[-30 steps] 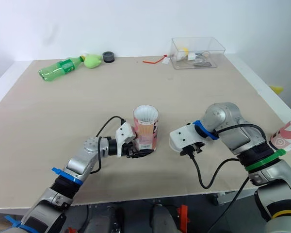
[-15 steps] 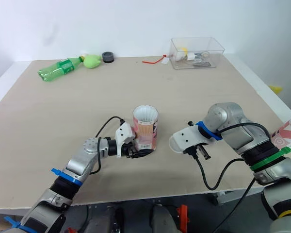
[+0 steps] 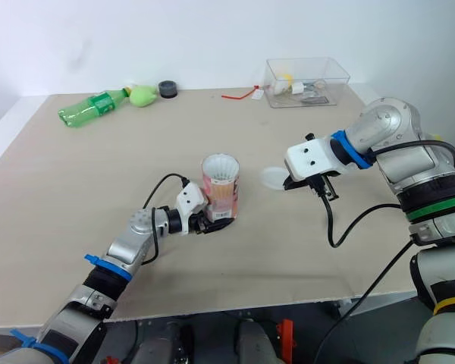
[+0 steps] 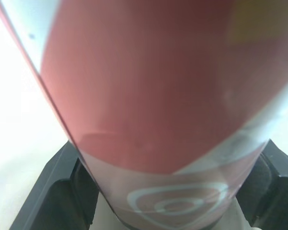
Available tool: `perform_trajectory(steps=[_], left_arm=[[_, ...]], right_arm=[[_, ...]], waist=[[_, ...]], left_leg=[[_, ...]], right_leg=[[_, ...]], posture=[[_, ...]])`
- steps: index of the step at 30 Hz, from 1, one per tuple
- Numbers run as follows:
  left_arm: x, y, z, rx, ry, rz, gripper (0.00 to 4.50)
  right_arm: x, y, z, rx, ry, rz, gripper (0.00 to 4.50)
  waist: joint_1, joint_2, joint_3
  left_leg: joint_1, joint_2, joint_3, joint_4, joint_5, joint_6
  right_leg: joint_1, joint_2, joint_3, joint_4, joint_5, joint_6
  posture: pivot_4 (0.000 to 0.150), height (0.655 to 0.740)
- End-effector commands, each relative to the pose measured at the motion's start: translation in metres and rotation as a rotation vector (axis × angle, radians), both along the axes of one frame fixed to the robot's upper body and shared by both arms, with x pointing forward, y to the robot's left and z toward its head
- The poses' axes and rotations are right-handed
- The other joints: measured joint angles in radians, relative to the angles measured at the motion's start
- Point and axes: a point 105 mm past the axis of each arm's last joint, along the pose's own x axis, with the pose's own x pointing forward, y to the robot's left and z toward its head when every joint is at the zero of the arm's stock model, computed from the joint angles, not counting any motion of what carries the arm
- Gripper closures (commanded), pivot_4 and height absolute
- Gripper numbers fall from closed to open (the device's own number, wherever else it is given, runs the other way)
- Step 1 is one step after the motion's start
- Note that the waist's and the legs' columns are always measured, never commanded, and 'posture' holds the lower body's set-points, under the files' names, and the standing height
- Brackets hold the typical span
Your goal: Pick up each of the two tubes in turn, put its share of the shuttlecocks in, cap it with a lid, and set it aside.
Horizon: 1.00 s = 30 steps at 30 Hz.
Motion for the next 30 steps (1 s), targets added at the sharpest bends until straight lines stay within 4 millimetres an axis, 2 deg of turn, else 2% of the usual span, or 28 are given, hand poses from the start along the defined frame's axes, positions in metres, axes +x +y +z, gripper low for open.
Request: perform_trajectory(steps=[1, 7, 14, 19, 30], left_arm=[[0.009, 0.004, 0.002, 0.005, -0.025, 0.037, 1.35], [0.012, 0.002, -0.002, 0.021, -0.018, 0.035, 1.35], [0.008, -0.008, 0.000, 0.001, 0.006, -0.010, 1.35], [0.002, -0.014, -0.003, -0.002, 0.031, -0.050, 1.35], [-0.002, -0.015, -0.005, 0.009, 0.041, -0.065, 1.35]], right_arm=[[-0.001, 0.005, 0.032, 0.016, -0.081, 0.056, 4.45], [-0.001, 0.009, 0.060, 0.020, -0.171, 0.089, 4.45], [-0.020, 0.048, 0.077, 0.070, -0.208, 0.265, 4.45], [-0.027, 0.067, 0.075, 0.062, -0.210, 0.371, 4.45], [-0.030, 0.082, 0.064, 0.042, -0.166, 0.464, 4.45]], waist=[[0.000, 0.000, 0.000], [0.001, 0.000, 0.000], [0.001, 0.000, 0.000], [0.001, 0.000, 0.000], [0.003, 0.000, 0.000]], left_leg=[[0.000, 0.000, 0.000, 0.000, 0.000, 0.000], [0.000, 0.000, 0.000, 0.000, 0.000, 0.000], [0.000, 0.001, 0.000, 0.000, 0.000, 0.000], [0.000, 0.001, 0.000, 0.000, 0.000, 0.000], [-0.001, 0.000, 0.000, 0.000, -0.002, 0.000]], right_leg=[[0.000, 0.000, 0.000, 0.000, 0.002, -0.004], [0.000, 0.000, -0.001, 0.000, 0.002, -0.004], [0.000, 0.000, -0.001, 0.000, 0.002, -0.004], [0.000, -0.001, -0.001, 0.000, 0.002, -0.004], [0.000, -0.003, -0.002, 0.000, 0.001, -0.006]], posture=[[0.150, 0.7400], [0.150, 0.7400], [0.150, 0.7400], [0.150, 0.7400], [0.150, 0.7400]])
